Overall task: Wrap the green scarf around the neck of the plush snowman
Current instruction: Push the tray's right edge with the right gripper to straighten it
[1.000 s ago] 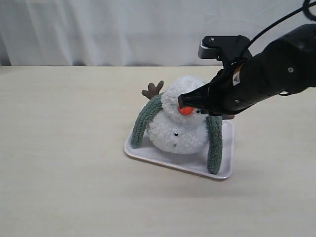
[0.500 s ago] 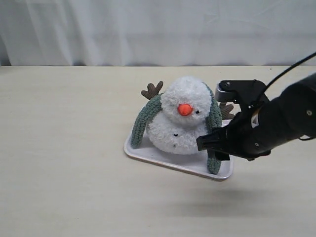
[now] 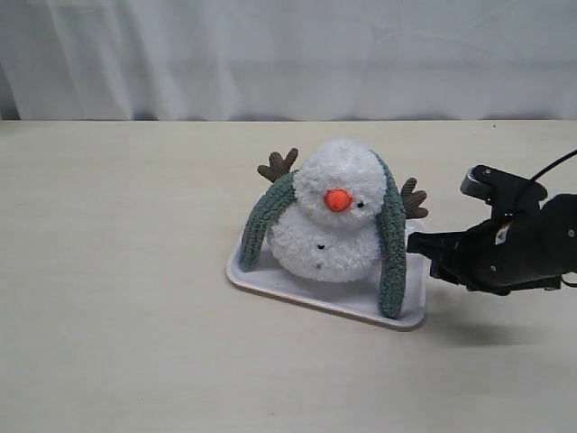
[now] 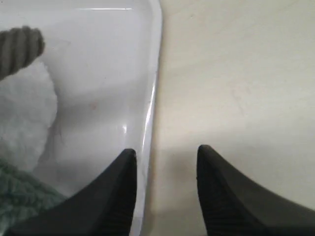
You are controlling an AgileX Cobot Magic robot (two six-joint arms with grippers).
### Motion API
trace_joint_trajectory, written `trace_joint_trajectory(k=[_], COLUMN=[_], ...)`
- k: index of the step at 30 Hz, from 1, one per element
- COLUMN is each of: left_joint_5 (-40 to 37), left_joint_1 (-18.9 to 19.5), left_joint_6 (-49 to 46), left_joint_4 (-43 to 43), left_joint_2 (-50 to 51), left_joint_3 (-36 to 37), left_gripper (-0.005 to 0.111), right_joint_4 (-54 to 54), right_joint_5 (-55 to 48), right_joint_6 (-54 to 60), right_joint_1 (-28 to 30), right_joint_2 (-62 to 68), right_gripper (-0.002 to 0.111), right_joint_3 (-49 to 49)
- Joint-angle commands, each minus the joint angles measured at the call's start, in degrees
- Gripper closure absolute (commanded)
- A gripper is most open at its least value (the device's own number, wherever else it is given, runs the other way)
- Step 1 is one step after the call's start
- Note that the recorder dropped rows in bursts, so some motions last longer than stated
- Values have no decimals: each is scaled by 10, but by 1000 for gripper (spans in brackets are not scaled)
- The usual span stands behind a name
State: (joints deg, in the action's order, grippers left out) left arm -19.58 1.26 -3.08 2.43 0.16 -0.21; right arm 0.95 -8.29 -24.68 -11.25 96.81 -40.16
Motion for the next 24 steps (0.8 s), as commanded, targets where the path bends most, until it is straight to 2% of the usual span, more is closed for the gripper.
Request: trace_joint_trajectory(k=[1, 12, 16, 24], left_joint_5=[6, 6, 6, 6], left_joint_1=[1, 1, 1, 1], left_joint_6=[1, 1, 1, 1], left_joint_4=[0, 0, 0, 0], left_joint_2=[-2, -2, -2, -2], left_joint_3=[2, 2, 2, 2], left_gripper=[107, 107, 107, 107], right_joint_4=[-3, -1, -1, -1], right_joint_5=[-17, -25, -33, -27], right_joint_6=[3, 7, 22, 18], right_joint_1=[4, 4, -34, -38], right_joint_2=[58, 91, 91, 95], right_gripper=[70, 70, 70, 71], right_joint_3=[-49, -64, -64, -64])
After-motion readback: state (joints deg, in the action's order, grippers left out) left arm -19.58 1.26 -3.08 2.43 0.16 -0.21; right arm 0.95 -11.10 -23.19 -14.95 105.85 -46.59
